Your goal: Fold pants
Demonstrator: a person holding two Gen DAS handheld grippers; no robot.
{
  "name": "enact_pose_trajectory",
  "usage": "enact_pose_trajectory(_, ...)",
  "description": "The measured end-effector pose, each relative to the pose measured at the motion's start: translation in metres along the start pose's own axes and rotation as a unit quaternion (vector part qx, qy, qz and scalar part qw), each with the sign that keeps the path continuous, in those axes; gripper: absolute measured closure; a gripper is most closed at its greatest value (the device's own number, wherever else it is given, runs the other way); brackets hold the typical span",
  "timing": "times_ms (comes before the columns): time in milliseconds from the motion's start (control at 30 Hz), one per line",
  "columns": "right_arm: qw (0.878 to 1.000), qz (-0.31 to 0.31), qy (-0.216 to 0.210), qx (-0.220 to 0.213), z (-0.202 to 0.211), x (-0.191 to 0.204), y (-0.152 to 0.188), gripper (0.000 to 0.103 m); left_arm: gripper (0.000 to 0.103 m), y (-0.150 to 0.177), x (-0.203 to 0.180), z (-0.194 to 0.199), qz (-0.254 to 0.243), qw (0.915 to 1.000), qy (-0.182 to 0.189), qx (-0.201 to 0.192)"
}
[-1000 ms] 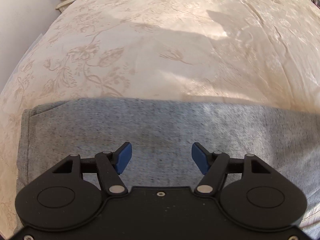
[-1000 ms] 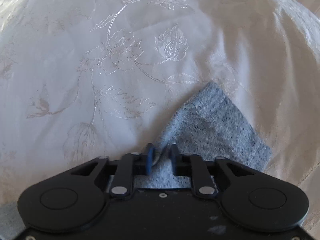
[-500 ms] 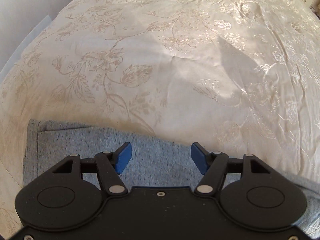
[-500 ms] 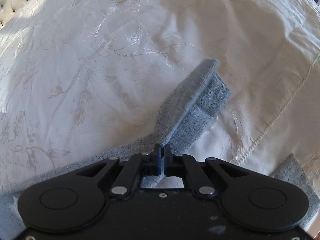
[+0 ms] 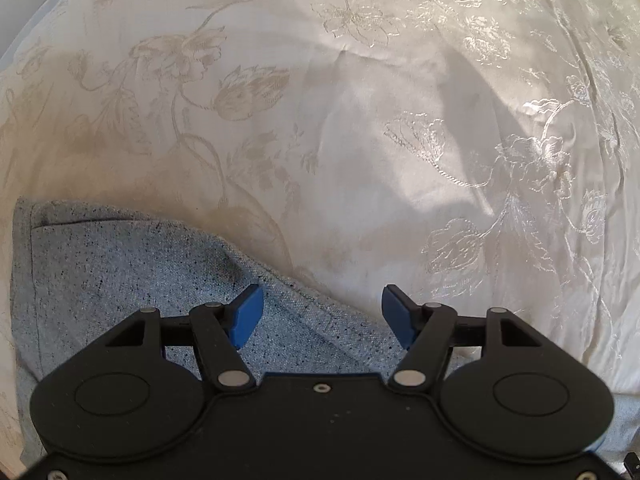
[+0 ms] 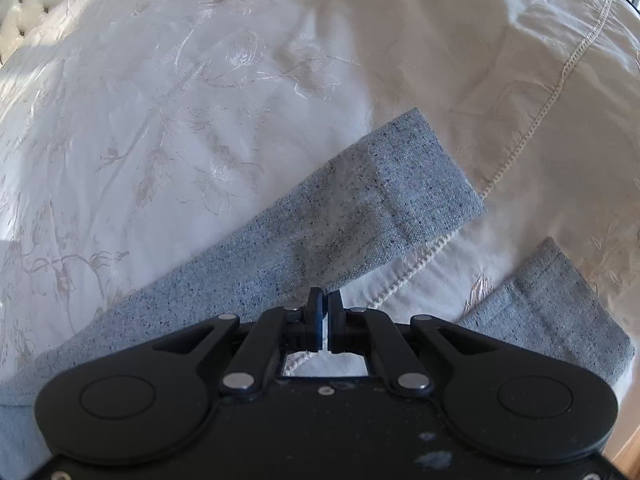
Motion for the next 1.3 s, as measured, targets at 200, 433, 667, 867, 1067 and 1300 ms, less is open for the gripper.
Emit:
enact_pose_trajectory(200,1.0,0.005,-0.003,-0.005,0.004,-0.002,0.008,0.101,0.039,0.008,0.006,-0.015,0.002,0.9998,-0.02,0.009)
enact_pose_trajectory(433,0.999,0.015,-0.008,-0.031,0.014,0.001,0.004,0.101,0.092,0.004,0.014,-0.001,0.033,0.9987,0.036,-0.016)
enact_pose_trajectory(667,0.998,0.011,-0.003,-0.069,0.057,-0.007,-0.005,0.101,0.094,0.021,0.027,0.095,0.007,0.9944,0.079,-0.071)
enact_pose_trajectory(867,0.996,0.001,-0.002,-0.091,0.109,-0.029,0.001,0.101,0.095,0.058,0.046,0.171,-0.014,0.9881,0.109,-0.108)
enact_pose_trajectory(1067,0.996,-0.001,0.012,-0.093,0.141,-0.062,0.03,0.102,0.095,0.117,0.066,0.199,-0.029,0.9865,0.111,-0.116)
enact_pose_trajectory(1300,0.998,0.003,0.023,-0.061,0.134,-0.103,0.074,0.102,0.095,0.194,0.083,0.185,-0.015,0.994,0.081,-0.072)
Point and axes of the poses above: each gripper's, at about its wrist camera, not at the fingertips, and z roughly against the way its jaws point, x to its left, y to its underside, the point moved 5 cm from there along -z, roughly the way its jaws point, and after that the axes turned 9 degrees about -x, right-handed, at the moved point
